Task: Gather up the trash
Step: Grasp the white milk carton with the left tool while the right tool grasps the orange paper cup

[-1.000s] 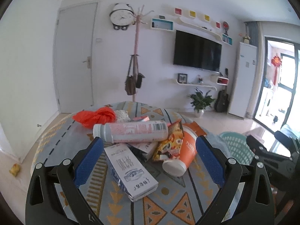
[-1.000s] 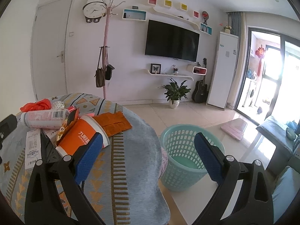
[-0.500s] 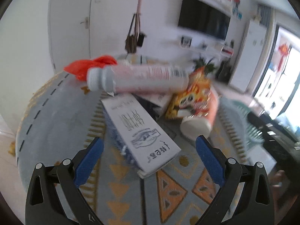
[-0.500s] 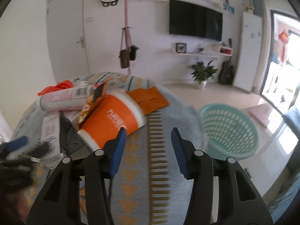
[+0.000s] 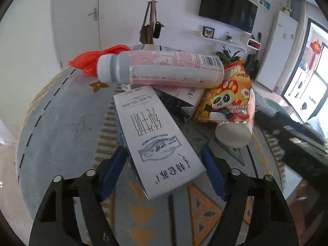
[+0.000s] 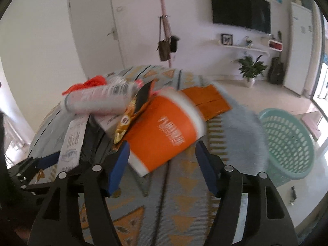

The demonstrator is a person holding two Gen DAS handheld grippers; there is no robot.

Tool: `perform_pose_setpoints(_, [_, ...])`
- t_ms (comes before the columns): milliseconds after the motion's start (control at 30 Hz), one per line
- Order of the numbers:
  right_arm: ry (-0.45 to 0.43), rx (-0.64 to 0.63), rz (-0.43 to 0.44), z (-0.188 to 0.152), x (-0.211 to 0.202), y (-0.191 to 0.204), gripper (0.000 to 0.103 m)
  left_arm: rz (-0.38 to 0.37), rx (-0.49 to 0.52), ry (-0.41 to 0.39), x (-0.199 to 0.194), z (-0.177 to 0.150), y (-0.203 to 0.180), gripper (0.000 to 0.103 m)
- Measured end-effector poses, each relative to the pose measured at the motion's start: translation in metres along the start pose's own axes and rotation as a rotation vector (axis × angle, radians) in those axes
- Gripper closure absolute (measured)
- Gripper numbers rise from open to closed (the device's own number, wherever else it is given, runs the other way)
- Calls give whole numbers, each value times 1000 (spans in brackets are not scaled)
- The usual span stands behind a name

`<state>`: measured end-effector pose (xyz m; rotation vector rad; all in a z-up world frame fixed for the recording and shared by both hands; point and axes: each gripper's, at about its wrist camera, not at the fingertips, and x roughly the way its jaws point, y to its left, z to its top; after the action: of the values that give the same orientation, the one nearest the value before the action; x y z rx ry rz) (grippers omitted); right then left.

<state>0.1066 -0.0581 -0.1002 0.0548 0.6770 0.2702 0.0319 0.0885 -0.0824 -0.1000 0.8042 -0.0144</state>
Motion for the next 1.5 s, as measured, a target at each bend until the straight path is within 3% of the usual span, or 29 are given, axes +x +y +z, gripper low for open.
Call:
perform_pose_setpoints(167, [28, 16, 28, -2, 16, 12, 31, -61, -24, -5, -12, 0, 23, 38])
perform_pose_setpoints(433, [91, 52, -5, 3, 40, 21, 25, -46, -1, 16, -3, 4, 21, 36])
perform_pose_setpoints(533, [117, 60, -4, 3, 44, 12, 25, -35, 8, 17, -5, -1, 13, 36])
perform_pose_setpoints(633, [96, 46, -70, -1, 29, -6, 25, -42, 6, 7, -8, 0, 13, 35])
perform_pose_setpoints(833, [100, 75, -121, -4, 13, -48, 25, -77, -35, 17, -3, 9, 18, 25])
perform_pose_setpoints(967, [121, 142, -20, 3, 19, -65, 25, -14, -38, 71, 18, 19, 18, 24])
perform_pose_setpoints(1067, [155, 190, 67, 5, 25, -71, 24, -19, -64, 123, 34, 22, 23, 28])
perform_pose_setpoints(1167, [195, 161, 106, 3, 26, -67, 18, -1, -50, 116, 38, 23, 21, 29])
perform_pose_setpoints(1300, [195, 105, 83, -2, 15, -58, 16, -11, -73, 91, 35, 20, 25, 33])
perform_pose_setpoints(1500, [162, 250, 66, 20, 37, -71, 16, -28, -92, 68, 28, 7, 35, 39])
